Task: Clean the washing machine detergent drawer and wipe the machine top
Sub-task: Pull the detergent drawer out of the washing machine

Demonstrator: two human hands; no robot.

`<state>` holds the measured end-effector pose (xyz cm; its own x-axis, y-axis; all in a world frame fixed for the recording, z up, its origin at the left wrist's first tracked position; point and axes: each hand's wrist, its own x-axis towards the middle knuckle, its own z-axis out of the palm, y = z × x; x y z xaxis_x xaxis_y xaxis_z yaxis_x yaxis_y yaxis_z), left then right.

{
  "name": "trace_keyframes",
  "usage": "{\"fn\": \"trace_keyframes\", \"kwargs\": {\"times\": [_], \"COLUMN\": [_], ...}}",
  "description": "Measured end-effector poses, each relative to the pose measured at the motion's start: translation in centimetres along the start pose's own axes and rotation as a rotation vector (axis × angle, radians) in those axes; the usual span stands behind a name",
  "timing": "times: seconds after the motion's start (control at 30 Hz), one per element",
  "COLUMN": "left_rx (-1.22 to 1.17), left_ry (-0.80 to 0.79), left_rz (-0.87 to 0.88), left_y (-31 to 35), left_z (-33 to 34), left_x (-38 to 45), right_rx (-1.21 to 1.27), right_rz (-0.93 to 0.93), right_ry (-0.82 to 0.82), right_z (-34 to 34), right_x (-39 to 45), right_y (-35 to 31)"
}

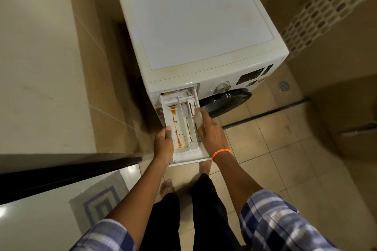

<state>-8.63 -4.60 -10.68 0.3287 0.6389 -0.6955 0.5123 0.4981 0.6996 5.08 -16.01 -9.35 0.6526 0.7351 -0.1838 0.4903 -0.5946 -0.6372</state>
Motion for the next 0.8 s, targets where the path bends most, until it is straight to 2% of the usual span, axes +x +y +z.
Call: {"fn": "trace_keyframes", "kwargs": {"times": [0.2, 0.37, 0.53, 0.8], "left_rx": [0.068, 0.084, 0.166, 0.230], "left_ry": [-0.049, -0.112, -0.186, -0.406], "left_rz": [0.047, 0.133, 0.191, 0.197], "left_y": [1.0, 5.0, 9.2, 16.1], "left_z": [0.3, 2.8, 7.3, 19.0], "left_x": [-2.9, -4.8, -5.6, -8.2], "right_rx": [0.157, 0.272, 0.441, 0.543], "right_rz": [0.139, 0.187, 0.240, 0.346], "right_ry": [0.071, 0.169, 0.291, 0.466], "right_z": [-1.9, -5.4, -11.3, -20.8], "right_x": [-3.2, -4.0, -4.1, -4.1], "right_y": [-0.3, 0.5, 2.0, 10.0]}}
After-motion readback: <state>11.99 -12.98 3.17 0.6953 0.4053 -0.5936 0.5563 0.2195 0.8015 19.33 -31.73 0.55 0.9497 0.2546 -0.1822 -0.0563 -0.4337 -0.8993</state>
